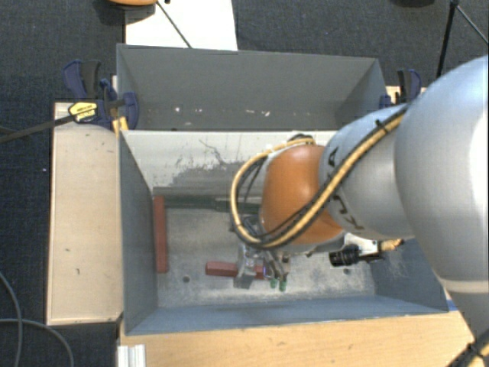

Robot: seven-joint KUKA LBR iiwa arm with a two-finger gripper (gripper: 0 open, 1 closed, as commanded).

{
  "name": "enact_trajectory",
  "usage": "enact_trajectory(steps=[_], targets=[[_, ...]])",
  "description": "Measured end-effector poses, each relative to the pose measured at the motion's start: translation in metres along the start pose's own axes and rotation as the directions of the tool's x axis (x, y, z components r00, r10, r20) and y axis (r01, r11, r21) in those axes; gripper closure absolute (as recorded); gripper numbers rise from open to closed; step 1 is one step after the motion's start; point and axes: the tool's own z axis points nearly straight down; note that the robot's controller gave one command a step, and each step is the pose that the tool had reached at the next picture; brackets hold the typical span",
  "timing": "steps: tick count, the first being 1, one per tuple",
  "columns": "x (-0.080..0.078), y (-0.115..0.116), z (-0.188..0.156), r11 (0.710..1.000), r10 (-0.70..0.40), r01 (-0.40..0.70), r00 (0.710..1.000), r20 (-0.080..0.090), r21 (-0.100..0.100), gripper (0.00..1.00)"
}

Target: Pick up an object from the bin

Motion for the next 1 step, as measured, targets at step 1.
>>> enact_trajectory(steps=[1], targets=[[0.0, 0.0, -0.0115, 1.0, 0.0, 0.0, 1.0, 0.0, 0.0, 1.0]])
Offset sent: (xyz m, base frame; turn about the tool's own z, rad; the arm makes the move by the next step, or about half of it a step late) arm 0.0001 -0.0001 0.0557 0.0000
